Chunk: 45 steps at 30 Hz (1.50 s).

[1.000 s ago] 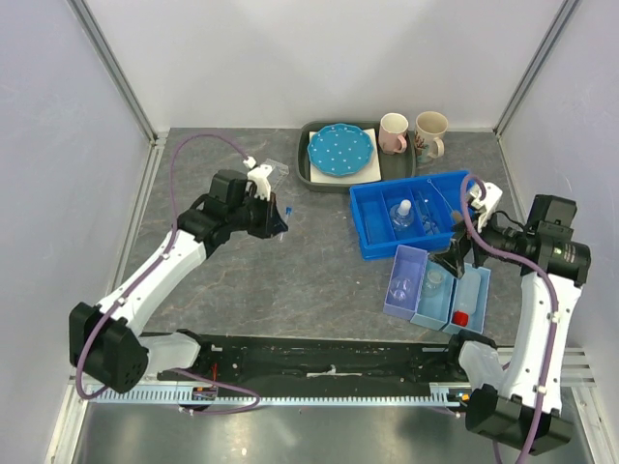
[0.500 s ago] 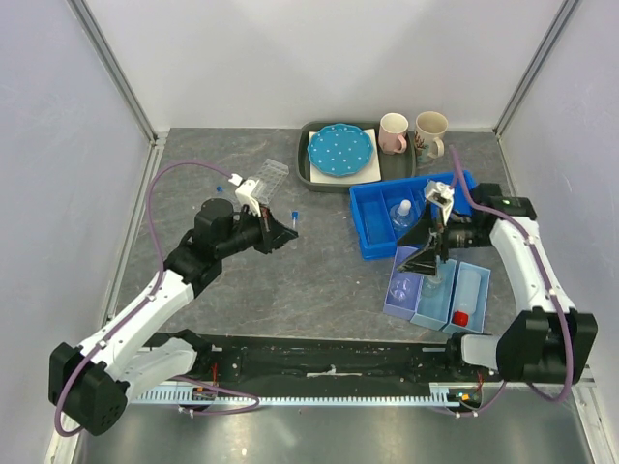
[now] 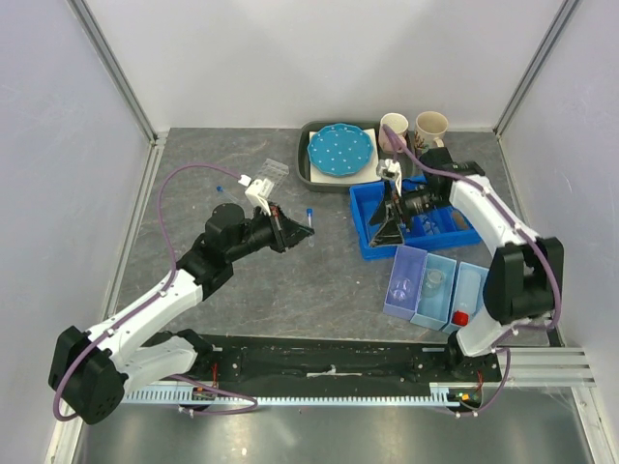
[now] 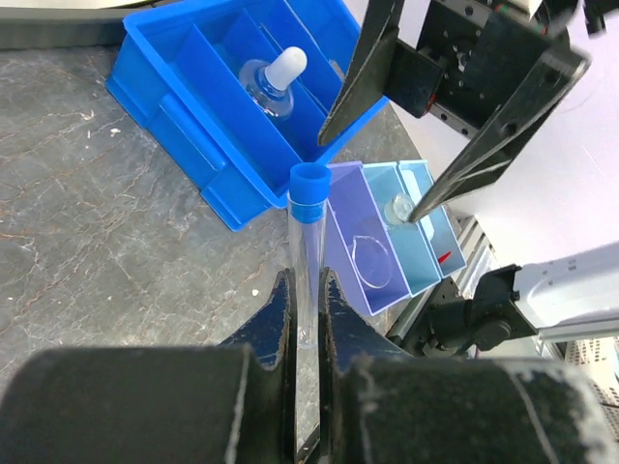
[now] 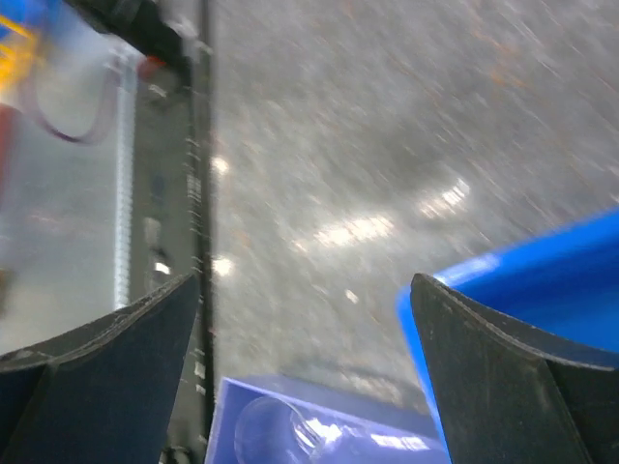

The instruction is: Organize the chemistry lab equipment

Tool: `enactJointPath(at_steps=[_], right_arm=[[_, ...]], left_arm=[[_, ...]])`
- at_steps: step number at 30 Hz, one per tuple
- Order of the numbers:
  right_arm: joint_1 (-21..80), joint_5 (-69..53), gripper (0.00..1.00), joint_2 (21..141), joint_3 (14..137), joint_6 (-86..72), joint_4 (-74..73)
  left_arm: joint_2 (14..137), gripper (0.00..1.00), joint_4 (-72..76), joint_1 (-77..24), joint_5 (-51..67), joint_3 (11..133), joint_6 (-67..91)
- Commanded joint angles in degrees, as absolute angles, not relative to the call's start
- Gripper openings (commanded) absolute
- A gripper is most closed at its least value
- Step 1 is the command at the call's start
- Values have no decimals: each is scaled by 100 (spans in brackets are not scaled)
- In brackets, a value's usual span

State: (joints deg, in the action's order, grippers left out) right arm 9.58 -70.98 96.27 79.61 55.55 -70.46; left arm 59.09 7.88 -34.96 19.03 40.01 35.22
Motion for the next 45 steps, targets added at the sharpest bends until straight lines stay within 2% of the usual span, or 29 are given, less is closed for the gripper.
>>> enactJointPath(at_steps=[1,3,4,5,7,11,15,25,27,30,31,34,42,45], right_arm=[[1344,-4446,98,7786,6771,1673,-2149],[1397,-4692,98,7367,6478,824,-1445],[1406,-5442,98,7365,6460,591,-1302],[1493,-5649,98,7348,6242,145,-996],[1686,-5896,98,7278,5864,-1025,277],[2563,-5793,98,7260,5213,-1932,1291],[2848,-5494,98,7208,4554,-3153,2913],[2848,-5168,93,7189,4175,-3691,3155],[2848,-5168,86,7224,4166,-3744,3138],[2848,-5194,70,7312,4157,-3727,3120],[2848,-5203,60,7330,4192,-3709,3111],[2848,-5221,48,7435,4271,-3630,2927],[2848,-5291,33,7673,4351,-3507,2760],[2848,-5370,22,7708,4394,-3445,2707]], left_arm=[[5792,2,1116,-3516,1626,4113,3735],[5783,2,1046,-3516,1574,4183,3727],[5783,2,1028,-3524,1573,4218,3727],[5783,2,1081,-3524,1573,4236,3787],[5783,2,1177,-3542,1600,4236,3928],[5739,2,1450,-3612,1538,4175,4218],[5774,2,1810,-3709,1407,4122,4508],[6117,2,2039,-4130,1108,4140,4623],[6187,2,2039,-4183,977,4175,4605],[6231,2,2100,-4271,827,4192,4588],[6249,2,2109,-4306,809,4192,4579],[6249,2,2127,-4350,747,4192,4570],[6249,2,2118,-4377,721,4140,4588],[6232,3,2101,-4377,712,4122,4597]])
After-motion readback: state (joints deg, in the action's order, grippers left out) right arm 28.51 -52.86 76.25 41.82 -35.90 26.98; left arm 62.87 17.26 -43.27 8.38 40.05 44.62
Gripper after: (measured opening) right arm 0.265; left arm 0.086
